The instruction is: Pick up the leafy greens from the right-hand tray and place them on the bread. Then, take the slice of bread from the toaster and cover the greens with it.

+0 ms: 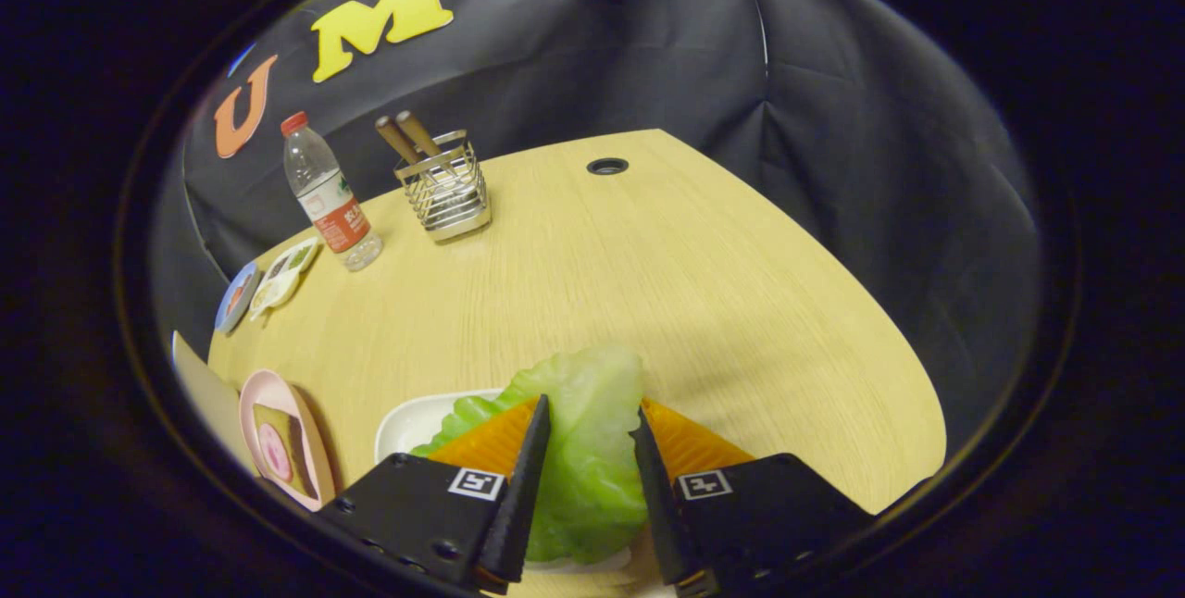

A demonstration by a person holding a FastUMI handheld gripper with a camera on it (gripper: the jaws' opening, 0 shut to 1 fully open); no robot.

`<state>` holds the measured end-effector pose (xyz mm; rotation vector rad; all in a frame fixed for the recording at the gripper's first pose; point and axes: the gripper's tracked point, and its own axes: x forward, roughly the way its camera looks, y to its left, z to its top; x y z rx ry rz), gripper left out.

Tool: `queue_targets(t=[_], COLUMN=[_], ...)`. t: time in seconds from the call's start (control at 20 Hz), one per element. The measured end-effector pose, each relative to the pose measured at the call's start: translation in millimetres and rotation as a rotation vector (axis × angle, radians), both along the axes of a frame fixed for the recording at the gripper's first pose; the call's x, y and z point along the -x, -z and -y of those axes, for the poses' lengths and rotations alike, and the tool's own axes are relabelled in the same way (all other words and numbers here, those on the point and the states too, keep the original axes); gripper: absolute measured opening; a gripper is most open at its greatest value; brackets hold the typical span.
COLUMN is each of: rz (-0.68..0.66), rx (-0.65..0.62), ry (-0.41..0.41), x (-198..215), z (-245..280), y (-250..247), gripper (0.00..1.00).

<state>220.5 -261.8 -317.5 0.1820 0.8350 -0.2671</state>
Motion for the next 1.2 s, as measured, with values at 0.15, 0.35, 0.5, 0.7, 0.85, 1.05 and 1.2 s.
queue_targets(t=[0.15, 0.35, 0.5, 0.7, 0.85, 1.05, 1.2], rz=[-0.006, -0.003, -0.014, 0.027, 0.078, 0.129, 0.176], rx=[0.039, 0.076, 0.090, 0.104, 0.125, 0.161, 0.177], ry=[-0.003, -0.008, -0.003, -0.007, -0.011, -0.025, -0.035], x=[1, 2, 8, 15, 22, 35, 46], z=[0, -2, -4, -11, -20, -39, -58], y=[-5, -10, -13, -33, -59, -90, -112], gripper=[0.54, 0.07, 0.08, 0.00, 0.00, 0.00, 0.00])
